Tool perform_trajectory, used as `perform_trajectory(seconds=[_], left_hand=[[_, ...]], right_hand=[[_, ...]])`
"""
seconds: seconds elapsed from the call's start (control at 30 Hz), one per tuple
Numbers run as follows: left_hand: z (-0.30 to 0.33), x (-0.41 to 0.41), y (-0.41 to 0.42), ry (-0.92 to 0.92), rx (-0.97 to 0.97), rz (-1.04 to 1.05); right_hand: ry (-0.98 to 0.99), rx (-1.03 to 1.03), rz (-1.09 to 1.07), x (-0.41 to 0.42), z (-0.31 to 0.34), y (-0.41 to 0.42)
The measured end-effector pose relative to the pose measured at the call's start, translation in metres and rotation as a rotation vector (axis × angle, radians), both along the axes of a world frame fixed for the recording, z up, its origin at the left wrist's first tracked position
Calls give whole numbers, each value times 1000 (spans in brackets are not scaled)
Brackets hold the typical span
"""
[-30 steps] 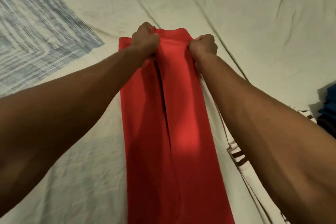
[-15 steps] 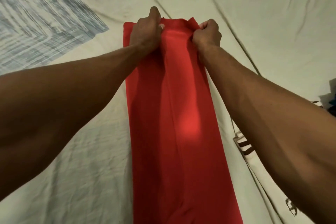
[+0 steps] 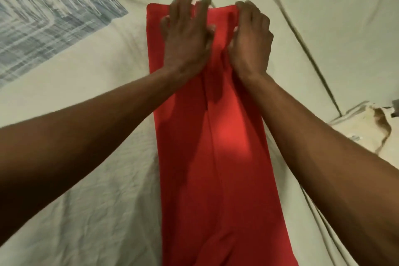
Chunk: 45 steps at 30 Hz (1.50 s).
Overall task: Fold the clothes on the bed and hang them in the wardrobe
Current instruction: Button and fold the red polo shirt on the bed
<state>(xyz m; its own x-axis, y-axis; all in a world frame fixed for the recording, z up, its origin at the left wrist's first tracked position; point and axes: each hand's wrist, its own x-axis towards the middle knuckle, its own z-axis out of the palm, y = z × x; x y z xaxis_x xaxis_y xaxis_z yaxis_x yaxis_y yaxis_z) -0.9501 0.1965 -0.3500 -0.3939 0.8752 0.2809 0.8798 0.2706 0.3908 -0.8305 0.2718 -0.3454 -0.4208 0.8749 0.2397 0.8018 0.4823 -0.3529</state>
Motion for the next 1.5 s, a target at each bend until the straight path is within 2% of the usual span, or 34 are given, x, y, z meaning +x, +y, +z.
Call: perform_trajectory(seconds=[0.07,0.1,0.23,0.37,0.43,0.53,0.7,0.83,0.9,1.03,1.2,1.33,1.5], left_hand=[[-15,12,-23,77,-195,-237],[-25,9,-29,110,-281,-272],[-42,-10,-32,161,-391,-277],[-26,-7,-28,151,-473,-270],[-16,0,-37,189,-484,-242],[-4,32,-74,257,-424,-327],[-8,97,-181,129,-433,-423],[-4,139,-256,66,-265,-588],[-4,156,-285,85,-231,-669],[-18,172,-333,178,-301,-791],[-23,167,-368,239,-361,-713],[-4,187,-388,144,-337,-540],[-16,209,-428,151,-392,-616]], right_hand=[[-139,-3,109,15,-11,-28],[-208,-25,153,23,-19,-38],[-297,-70,209,39,-42,-49],[-370,-123,238,38,-27,-45],[-380,-123,242,45,-19,-57],[-391,-126,254,71,-12,-94],[-408,-230,303,139,-7,-189],[-452,-265,338,190,-3,-259],[-471,-266,362,210,-1,-283],[-566,-224,392,245,-4,-323],[-614,-210,396,278,-3,-350],[-636,-218,407,297,5,-365],[-660,-242,438,318,4,-394]])
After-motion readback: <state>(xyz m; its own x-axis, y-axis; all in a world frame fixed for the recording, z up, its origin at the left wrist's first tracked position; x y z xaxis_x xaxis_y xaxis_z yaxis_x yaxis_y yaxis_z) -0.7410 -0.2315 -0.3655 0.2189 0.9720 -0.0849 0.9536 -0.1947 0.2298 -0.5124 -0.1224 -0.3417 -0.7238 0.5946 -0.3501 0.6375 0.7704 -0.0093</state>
